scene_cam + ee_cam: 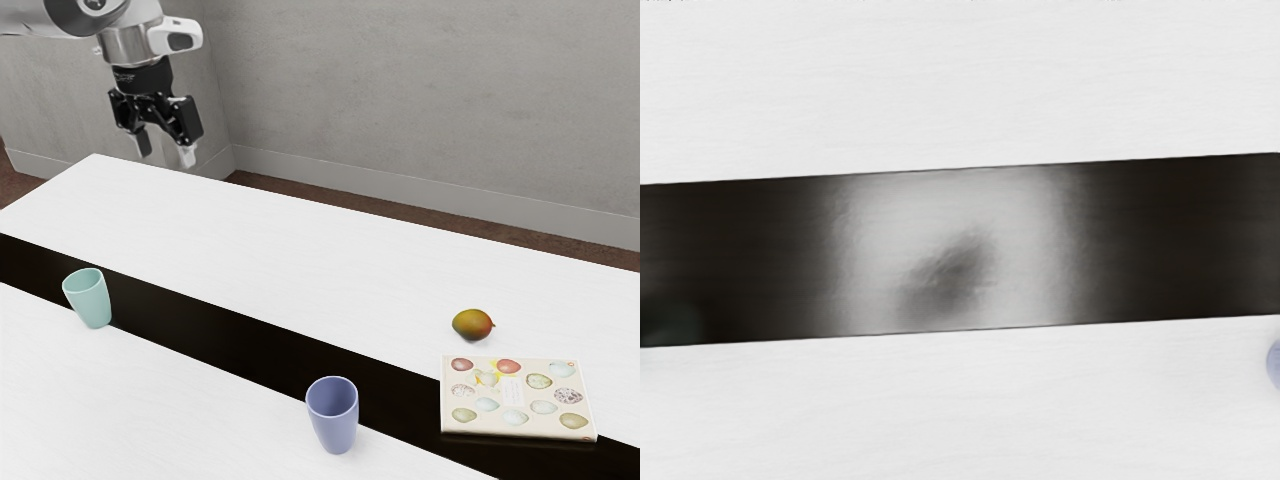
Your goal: Place the left cup onto the right cup
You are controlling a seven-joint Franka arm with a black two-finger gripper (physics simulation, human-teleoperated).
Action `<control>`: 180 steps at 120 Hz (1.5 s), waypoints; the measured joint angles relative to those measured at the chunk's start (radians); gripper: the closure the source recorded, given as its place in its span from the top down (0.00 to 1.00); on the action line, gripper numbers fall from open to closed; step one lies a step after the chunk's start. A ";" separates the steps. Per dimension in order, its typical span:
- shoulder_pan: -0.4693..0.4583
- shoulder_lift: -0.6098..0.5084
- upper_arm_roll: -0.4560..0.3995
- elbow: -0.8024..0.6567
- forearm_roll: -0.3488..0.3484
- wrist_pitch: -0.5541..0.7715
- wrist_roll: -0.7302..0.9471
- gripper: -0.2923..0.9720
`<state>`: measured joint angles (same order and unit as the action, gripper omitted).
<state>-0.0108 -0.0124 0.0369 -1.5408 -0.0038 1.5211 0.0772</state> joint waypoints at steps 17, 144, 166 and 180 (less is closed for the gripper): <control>-0.003 0.000 0.000 0.000 -0.003 0.018 -0.007 0.75; 0.183 0.143 0.141 -0.358 -0.027 0.444 0.201 0.74; 0.246 0.166 0.139 -0.362 -0.026 0.468 0.231 0.74; 0.261 0.215 0.135 -0.357 -0.029 0.490 0.249 0.74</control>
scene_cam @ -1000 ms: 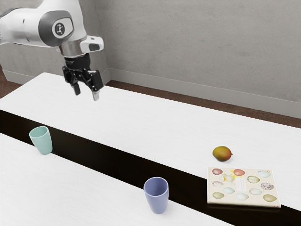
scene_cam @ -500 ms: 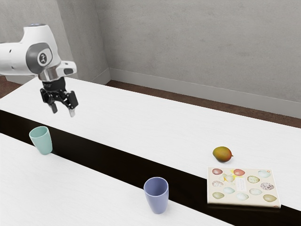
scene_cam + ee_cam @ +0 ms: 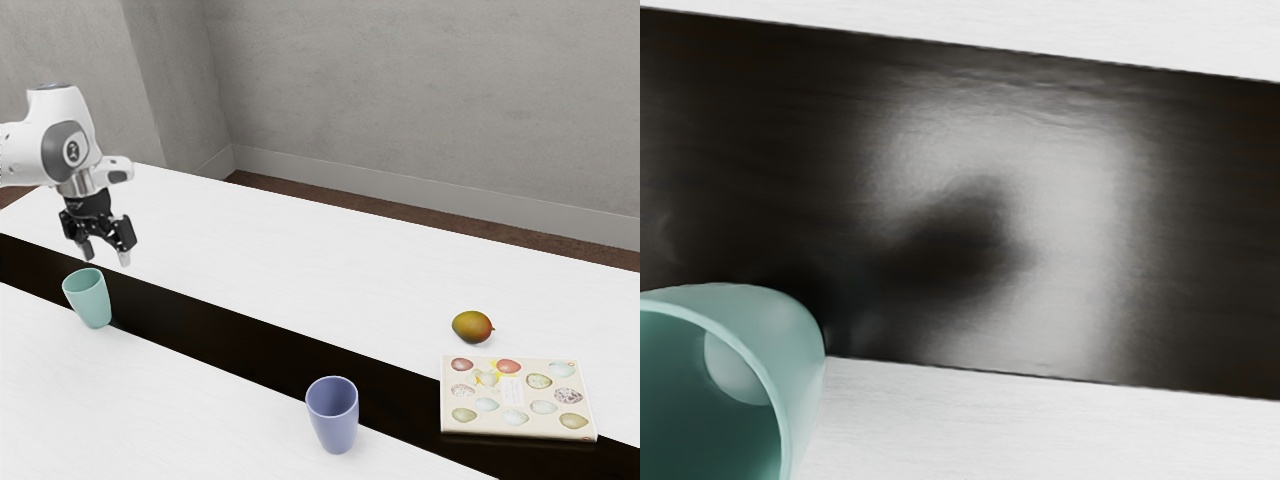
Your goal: Place the left cup onto the right cup
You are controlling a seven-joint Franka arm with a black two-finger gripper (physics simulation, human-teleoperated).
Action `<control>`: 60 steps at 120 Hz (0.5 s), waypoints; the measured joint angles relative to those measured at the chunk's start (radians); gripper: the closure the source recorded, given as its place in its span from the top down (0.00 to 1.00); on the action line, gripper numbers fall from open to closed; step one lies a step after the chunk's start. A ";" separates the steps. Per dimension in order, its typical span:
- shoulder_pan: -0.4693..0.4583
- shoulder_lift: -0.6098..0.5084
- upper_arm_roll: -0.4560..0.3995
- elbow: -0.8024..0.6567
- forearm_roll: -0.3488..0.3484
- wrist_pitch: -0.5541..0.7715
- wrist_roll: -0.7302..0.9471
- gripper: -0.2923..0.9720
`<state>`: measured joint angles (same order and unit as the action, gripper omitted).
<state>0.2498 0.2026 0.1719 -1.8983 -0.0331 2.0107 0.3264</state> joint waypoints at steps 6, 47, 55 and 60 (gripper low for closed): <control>0.002 0.017 -0.001 0.002 -0.001 0.006 0.010 0.74; 0.035 0.019 -0.013 -0.059 -0.007 0.086 0.107 0.74; 0.039 0.010 -0.014 -0.083 -0.006 0.102 0.121 0.75; 0.043 0.002 -0.014 -0.095 -0.005 0.110 0.129 0.75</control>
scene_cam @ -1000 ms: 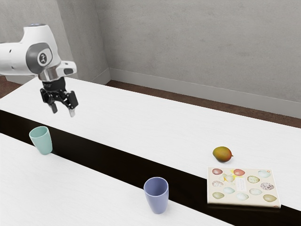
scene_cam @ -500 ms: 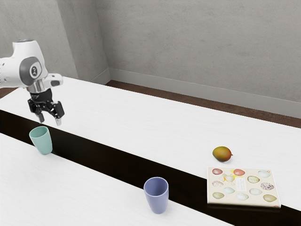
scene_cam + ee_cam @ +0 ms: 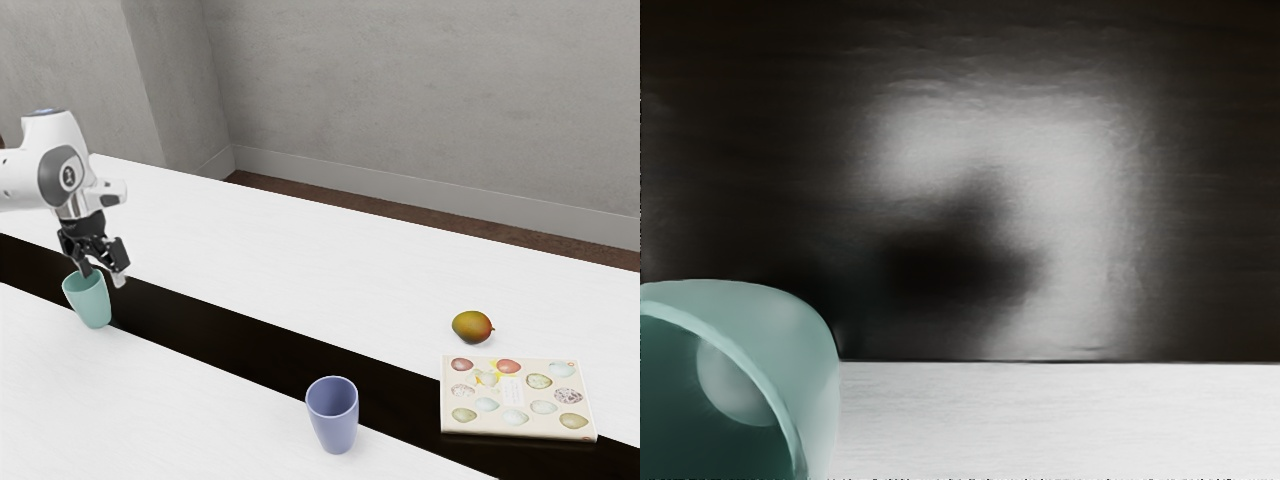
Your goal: Place the left cup onto the right cup
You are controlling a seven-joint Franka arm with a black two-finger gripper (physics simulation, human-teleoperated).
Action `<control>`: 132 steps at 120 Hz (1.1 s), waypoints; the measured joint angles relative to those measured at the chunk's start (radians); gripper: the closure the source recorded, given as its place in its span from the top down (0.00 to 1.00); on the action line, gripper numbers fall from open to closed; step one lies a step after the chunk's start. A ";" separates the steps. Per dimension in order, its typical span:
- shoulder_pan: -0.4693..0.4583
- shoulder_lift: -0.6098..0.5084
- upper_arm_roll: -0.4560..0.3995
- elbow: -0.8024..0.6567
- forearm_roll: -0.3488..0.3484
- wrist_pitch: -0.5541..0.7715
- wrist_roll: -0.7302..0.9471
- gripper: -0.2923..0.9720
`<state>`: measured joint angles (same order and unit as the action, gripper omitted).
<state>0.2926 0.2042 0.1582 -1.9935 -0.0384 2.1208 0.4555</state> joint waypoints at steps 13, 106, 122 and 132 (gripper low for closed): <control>0.014 -0.012 0.000 -0.024 0.002 0.020 0.018 0.75; 0.034 0.086 0.000 -0.007 -0.004 0.092 0.084 0.71; 0.036 0.085 0.000 -0.007 -0.005 0.096 0.089 0.59; 0.038 0.084 0.000 -0.008 -0.006 0.097 0.091 0.53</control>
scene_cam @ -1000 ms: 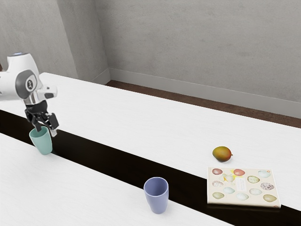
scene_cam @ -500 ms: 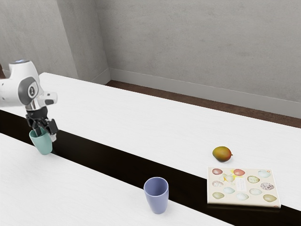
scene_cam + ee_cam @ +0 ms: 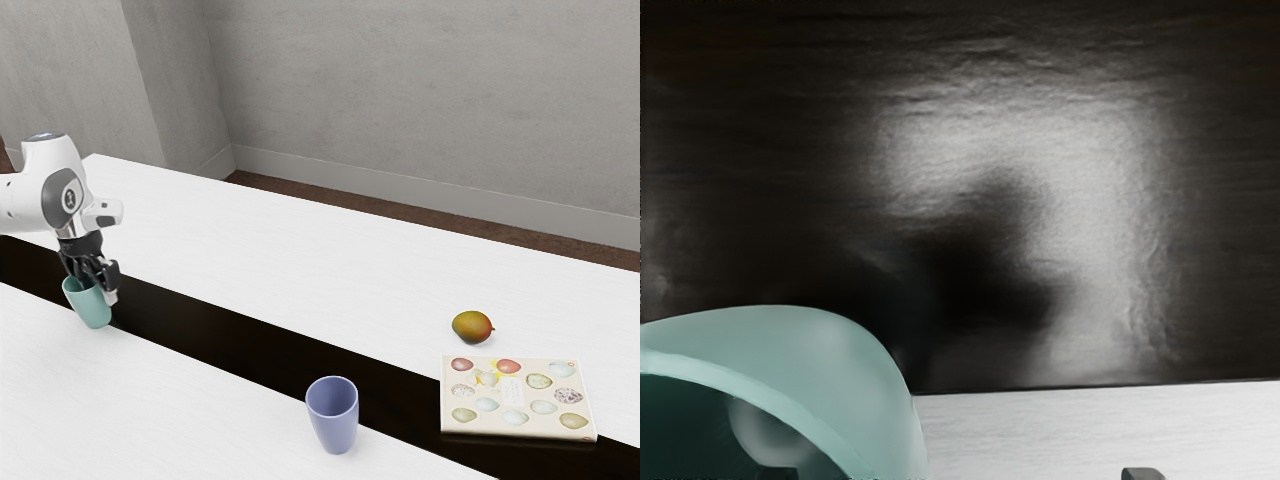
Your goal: Place the left cup onto the right cup
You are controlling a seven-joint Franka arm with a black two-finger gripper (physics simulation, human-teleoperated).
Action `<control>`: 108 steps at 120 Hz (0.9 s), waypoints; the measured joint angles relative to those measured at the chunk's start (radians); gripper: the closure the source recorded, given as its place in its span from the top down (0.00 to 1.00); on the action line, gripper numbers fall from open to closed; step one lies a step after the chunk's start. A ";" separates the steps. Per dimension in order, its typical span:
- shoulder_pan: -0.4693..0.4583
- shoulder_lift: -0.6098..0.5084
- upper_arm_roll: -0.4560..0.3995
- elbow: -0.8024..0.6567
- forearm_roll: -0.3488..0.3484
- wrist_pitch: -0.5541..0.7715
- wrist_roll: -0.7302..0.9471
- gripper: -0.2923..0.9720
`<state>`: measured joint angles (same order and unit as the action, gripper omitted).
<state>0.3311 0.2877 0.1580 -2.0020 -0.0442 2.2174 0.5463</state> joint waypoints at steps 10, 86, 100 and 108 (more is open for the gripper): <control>0.001 0.000 0.000 0.000 0.000 0.001 0.002 0.48; 0.010 -0.002 0.002 -0.001 0.001 0.002 0.010 0.21; 0.009 -0.006 0.002 0.000 0.003 0.003 0.011 0.18; 0.007 -0.013 0.002 -0.001 0.007 0.003 0.012 0.17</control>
<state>0.3385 0.2745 0.1604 -2.0032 -0.0373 2.2208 0.5586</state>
